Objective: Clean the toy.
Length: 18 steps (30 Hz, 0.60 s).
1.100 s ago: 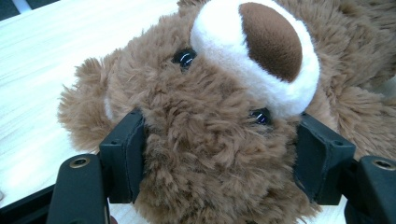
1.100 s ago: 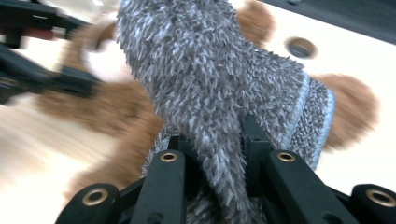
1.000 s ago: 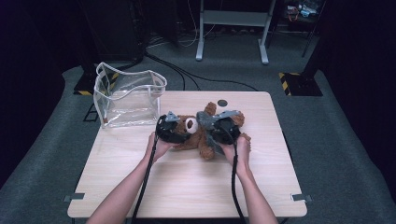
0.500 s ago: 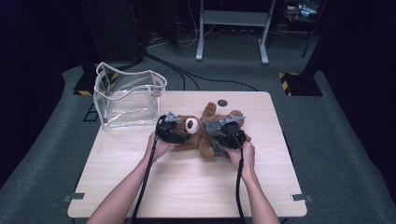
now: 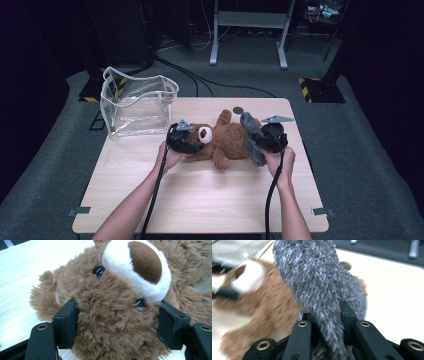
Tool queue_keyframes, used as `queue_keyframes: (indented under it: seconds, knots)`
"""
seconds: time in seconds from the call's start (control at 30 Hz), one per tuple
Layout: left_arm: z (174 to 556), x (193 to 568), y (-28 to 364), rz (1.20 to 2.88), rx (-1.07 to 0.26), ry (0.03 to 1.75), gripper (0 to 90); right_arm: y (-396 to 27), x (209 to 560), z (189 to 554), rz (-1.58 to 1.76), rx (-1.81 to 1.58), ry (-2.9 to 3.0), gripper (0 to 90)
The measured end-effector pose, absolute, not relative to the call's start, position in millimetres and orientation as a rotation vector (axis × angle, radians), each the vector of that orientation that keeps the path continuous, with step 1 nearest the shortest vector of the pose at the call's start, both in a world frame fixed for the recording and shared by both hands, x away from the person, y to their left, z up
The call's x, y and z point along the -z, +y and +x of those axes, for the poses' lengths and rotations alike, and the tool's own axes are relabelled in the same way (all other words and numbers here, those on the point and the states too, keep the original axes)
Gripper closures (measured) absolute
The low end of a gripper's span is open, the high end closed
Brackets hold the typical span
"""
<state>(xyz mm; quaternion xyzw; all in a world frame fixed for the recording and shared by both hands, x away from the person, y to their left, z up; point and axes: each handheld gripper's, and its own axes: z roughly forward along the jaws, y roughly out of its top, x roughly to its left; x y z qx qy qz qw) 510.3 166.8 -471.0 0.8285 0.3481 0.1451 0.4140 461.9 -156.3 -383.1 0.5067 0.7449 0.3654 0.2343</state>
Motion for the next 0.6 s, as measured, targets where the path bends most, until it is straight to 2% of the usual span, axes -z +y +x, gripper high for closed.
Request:
queue_keyframes:
  seconds: [0.1,0.3,0.6]
  knots:
    - [510.3,471.1,166.6,2.081,-0.364,0.877,27.0,-159.9,385.3,483.0,1.435,-0.993,2.052,75.4]
    - [510.2,470.9,166.6,2.088,-0.357,0.882,24.4,-150.1,415.3,520.1,1.509,-0.894,2.149,75.6]
    - [508.9,470.5,163.8,2.094,-0.368,0.879,24.3,-157.0,447.3,532.0,1.63,-0.81,2.23,76.1]
